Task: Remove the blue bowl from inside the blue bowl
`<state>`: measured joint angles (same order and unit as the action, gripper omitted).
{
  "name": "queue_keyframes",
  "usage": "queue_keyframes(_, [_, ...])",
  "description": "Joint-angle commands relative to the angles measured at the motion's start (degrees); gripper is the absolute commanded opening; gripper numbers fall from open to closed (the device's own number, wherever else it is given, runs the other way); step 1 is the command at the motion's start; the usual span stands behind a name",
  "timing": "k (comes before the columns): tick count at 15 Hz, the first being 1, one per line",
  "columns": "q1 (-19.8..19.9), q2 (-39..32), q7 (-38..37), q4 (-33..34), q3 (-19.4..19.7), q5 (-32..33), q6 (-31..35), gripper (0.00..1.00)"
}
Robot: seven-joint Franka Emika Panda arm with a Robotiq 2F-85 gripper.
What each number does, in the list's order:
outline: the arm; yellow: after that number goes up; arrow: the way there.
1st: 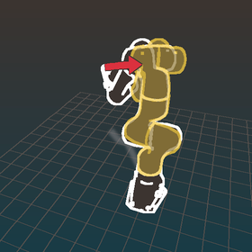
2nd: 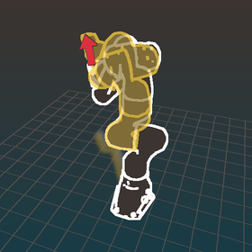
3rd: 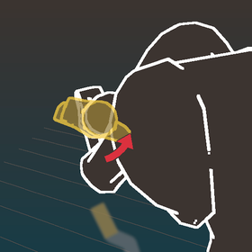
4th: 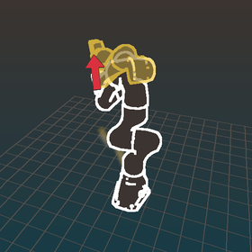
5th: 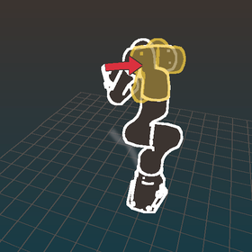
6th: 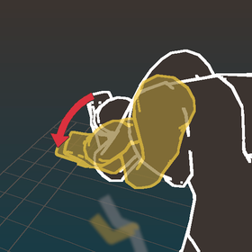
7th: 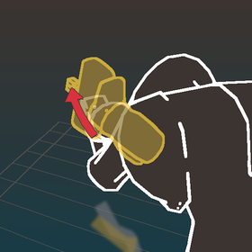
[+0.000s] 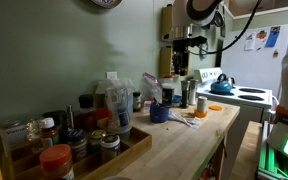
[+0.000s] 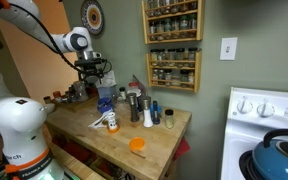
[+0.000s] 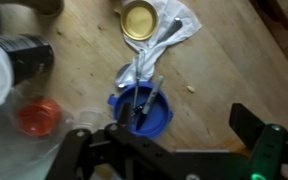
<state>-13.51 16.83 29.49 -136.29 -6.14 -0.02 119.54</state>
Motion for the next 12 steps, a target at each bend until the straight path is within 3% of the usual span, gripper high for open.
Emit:
queue_keyframes(1, [-2.7,-5.8,-2.0,-0.3,-2.7,-3.5,8.3,1.0])
queue_keyframes(7, [-2.6,-7.3,-1.1,0.2,-3.3,-4.1,9.7,1.0])
queue_keyframes(12, [-3.0,-11.9,-2.4,-1.9,-3.3,-13.3,26.8,1.0])
